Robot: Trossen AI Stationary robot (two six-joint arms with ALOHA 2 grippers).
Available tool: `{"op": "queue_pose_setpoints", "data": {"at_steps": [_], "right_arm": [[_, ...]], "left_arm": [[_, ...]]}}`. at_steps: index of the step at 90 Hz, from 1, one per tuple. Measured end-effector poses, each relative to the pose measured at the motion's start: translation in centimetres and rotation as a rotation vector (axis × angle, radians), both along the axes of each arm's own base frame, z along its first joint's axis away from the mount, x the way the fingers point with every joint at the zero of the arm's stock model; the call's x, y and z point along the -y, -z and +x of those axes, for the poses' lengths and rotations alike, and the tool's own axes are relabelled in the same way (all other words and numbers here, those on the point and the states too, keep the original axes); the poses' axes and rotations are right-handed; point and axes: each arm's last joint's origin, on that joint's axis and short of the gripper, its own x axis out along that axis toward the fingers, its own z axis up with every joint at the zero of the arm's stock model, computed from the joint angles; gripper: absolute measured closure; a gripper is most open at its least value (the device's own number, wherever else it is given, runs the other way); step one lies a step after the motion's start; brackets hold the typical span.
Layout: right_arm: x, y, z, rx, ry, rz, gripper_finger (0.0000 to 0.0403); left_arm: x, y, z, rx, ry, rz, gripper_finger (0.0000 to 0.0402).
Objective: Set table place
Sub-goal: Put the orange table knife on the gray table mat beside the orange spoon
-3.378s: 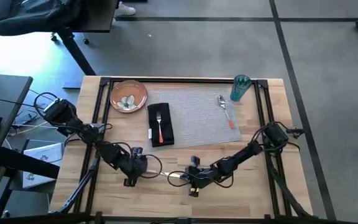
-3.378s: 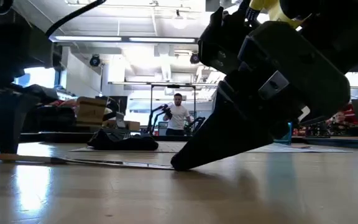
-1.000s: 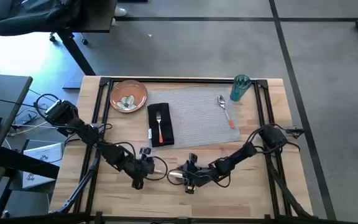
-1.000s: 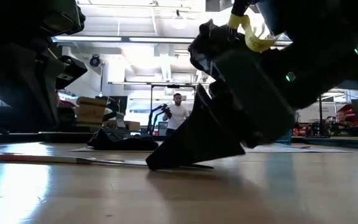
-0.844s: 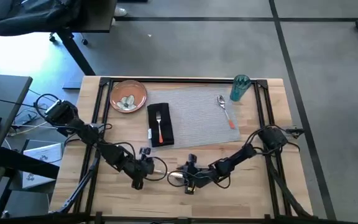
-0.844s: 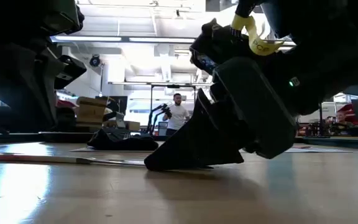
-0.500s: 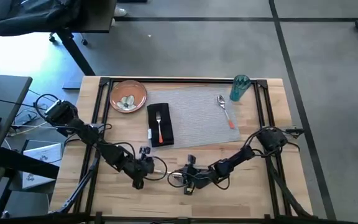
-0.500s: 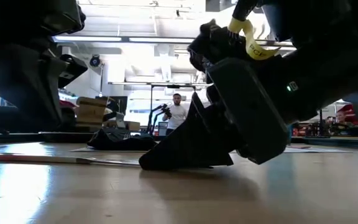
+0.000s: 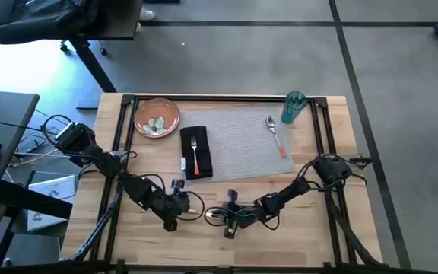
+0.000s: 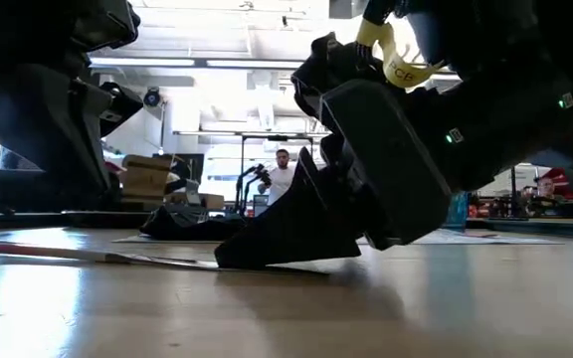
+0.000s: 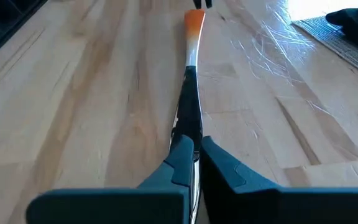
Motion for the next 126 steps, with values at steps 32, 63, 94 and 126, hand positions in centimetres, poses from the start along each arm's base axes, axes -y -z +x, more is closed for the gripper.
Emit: {"op": "queue_pose_setpoints", "data": {"at_steps": [32, 63, 94, 126], "right_arm": [[0.0, 0.0, 0.2, 0.043, -0.012, -0.022, 0.0402], [0.2, -3.3, 0.2, 0.079, -0.041, -0.139, 0.0402], [-0.1, -5.9, -0.1, 0.052, -0.012, 0.118, 0.0402], [1.0, -4.8, -0.6, -0.092, 0.134, 0.176, 0.0403]], "left_arm": [[0.8, -0.8, 1.0, 0.092, 0.072, -0.134, 0.04], [0.2, -1.1, 1.6, 0.122, 0.01, -0.186, 0.032], [-0.5, -0.6, 2.5, 0.175, -0.067, -0.124, 0.0308], [-0.6, 3.4, 1.6, -0.094, -0.152, -0.134, 0.0309]]}}
